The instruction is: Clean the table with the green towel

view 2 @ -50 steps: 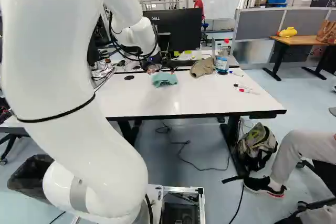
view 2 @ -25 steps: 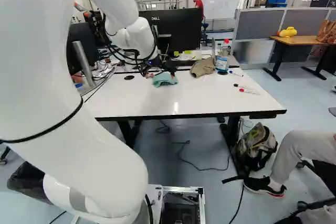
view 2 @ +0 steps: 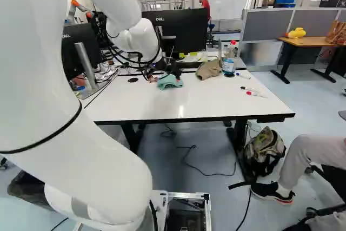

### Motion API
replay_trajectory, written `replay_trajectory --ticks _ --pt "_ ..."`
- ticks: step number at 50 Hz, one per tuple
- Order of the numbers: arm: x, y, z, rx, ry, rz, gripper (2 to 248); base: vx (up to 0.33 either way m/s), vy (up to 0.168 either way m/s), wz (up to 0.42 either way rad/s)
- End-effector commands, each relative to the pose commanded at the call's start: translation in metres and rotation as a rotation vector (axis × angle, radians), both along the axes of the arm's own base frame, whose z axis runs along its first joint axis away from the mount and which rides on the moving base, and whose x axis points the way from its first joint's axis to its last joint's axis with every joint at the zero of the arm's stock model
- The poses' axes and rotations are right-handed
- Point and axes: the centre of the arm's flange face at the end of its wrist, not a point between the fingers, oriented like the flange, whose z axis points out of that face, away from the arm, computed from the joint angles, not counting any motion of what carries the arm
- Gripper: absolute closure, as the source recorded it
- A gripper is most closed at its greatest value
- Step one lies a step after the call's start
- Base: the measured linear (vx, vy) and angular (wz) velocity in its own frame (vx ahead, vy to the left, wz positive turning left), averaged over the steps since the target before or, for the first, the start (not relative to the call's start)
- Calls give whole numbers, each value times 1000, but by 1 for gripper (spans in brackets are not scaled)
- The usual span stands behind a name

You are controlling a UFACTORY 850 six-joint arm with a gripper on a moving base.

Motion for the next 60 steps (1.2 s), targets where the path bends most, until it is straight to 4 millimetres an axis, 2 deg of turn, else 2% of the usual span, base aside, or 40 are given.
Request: replay_trajectory --ticks 29,60 --pt "-11 3 -14 -3 -52 5 3 0 0 0" --pt "-37 9 -45 -9 -165 17 3 0 0 0"
